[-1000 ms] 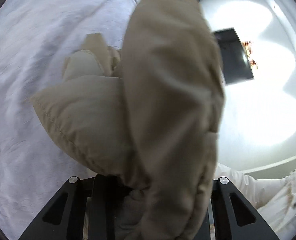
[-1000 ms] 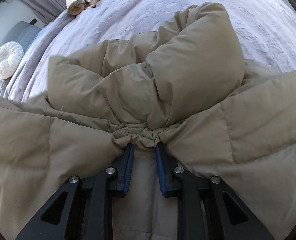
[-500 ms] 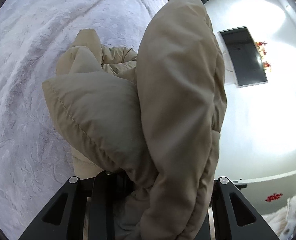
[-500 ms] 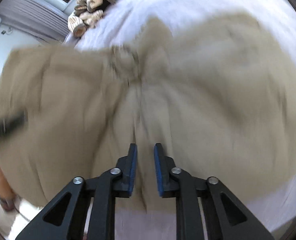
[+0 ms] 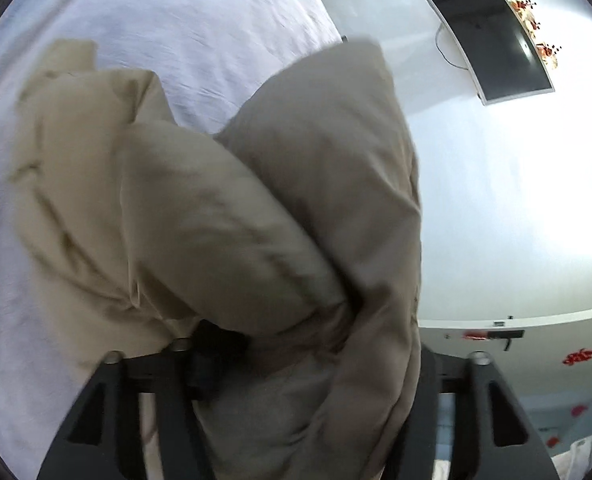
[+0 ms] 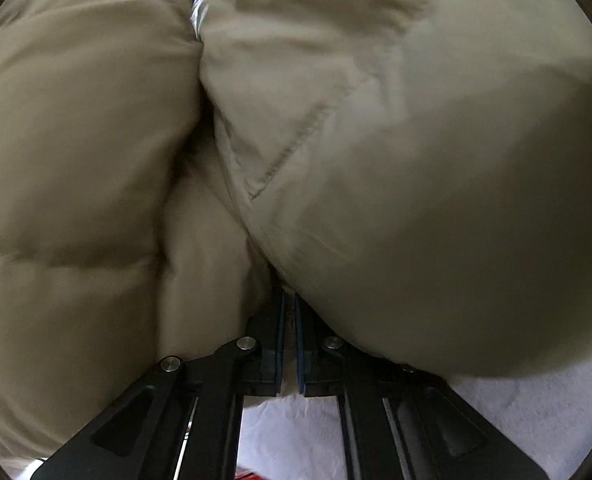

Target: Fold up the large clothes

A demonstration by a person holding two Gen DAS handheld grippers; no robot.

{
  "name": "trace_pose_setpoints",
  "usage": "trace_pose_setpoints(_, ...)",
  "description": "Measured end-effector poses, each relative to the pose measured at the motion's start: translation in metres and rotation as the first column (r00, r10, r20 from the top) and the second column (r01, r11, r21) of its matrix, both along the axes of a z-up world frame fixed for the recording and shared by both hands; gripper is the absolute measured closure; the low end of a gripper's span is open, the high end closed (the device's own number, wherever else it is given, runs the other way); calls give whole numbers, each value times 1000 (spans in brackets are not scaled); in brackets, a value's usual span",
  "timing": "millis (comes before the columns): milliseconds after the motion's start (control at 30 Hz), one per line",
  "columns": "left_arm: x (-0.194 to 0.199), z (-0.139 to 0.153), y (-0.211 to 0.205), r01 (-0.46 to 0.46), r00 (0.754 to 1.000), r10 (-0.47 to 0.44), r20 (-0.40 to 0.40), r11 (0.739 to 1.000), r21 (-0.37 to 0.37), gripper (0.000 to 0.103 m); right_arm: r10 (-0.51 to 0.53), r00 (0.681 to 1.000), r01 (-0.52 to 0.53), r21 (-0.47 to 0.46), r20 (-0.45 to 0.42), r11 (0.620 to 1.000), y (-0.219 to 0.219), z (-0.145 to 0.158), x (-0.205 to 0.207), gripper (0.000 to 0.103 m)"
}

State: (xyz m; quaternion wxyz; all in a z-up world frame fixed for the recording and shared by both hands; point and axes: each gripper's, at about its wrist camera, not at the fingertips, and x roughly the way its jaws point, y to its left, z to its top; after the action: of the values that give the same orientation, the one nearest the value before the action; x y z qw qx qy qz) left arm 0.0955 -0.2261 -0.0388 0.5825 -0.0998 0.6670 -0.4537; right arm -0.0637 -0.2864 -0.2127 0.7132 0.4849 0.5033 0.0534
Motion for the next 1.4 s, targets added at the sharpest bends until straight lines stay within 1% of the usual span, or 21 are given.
trace_pose_setpoints(33,-1,-5,-12,19,1000,-19,-11,1000,-12,33,-9,1000,9,10,6,1000,-6,5,-6,100)
trace_pose_setpoints(100,-1,-14,-28,33,999,-33,-17,999,-20,33,-37,999,37,13,23,999,-24,19,-22,97)
trace_pose_setpoints(167,-1,-24,-46,49,998,-51,-33,998,-44,20,-68,997,68,-10,27,998,-43,33,-38,95)
trace_pose_setpoints(267,-1,-39,-68,61,996,-66,-61,995,-84,19,-112,994,113,-93,20,989,-72,58,-55,94)
trace_pose_setpoints(333,-1,-46,-82,72,994,-81,-78,992,-105,19,-140,990,141,-142,15,980,-88,72,-67,76)
trace_pose_setpoints(367,0,-50,-90,75,993,-85,-86,991,-107,19,-156,988,156,-165,14,974,-96,80,-74,52)
trace_pose_setpoints(400,0,-53,-98,85,992,-94,-89,991,-106,19,-170,985,170,-184,18,968,-102,89,-80,41)
trace_pose_setpoints(500,0,-59,-113,102,992,-107,-70,992,-75,19,-212,976,216,-224,43,950,-117,114,-97,41)
trace_pose_setpoints(533,1,-61,-117,106,991,-111,-71,992,-70,19,-227,972,234,-222,58,947,-121,122,-102,41)
trace_pose_setpoints(633,17,-69,-126,114,990,-118,-81,992,-50,19,-235,961,261,-199,143,945,-128,153,-111,57)
trace_pose_setpoints(733,20,-75,-135,131,988,-133,-81,991,-26,19,-146,959,187,-153,245,970,-118,180,-91,65)
trace_pose_setpoints(800,15,-74,-141,143,987,-144,-77,990,-7,19,-81,959,126,-151,273,981,-101,186,-75,67)
trace_pose_setpoints(867,15,-64,-143,149,987,-148,-65,989,4,19,-39,969,84,-178,244,980,-84,177,-62,68)
trace_pose_setpoints(933,18,-41,-150,147,989,-148,-4,989,-17,20,-22,986,60,-235,163,970,-76,157,-48,73)
trace_pose_setpoints(967,20,-25,-151,151,986,-149,70,988,-26,20,-23,991,57,-259,131,964,-77,151,-46,78)
trace_pose_setpoints(1033,24,2,-141,156,963,-149,225,988,-15,19,-44,997,62,-298,64,953,-79,133,-43,87)
trace_pose_setpoints(1100,25,9,-134,144,937,-146,318,989,29,20,-74,997,80,-290,32,954,-84,120,-44,92)
trace_pose_setpoints(1167,27,1,-126,127,914,-155,375,987,99,20,-102,995,96,-301,-2,949,-88,111,-46,96)
trace_pose_setpoints(1267,27,-30,-130,107,911,-169,376,978,181,20,-128,991,111,-298,-40,948,-98,92,-46,100)
trace_pose_setpoints(1333,24,-45,-145,105,896,-185,404,972,211,20,-128,990,105,-302,-57,947,-99,85,-48,103)
trace_pose_setpoints(1400,26,-61,-163,90,900,-178,398,969,230,20,-128,989,103,-296,-68,950,-106,76,-55,103)
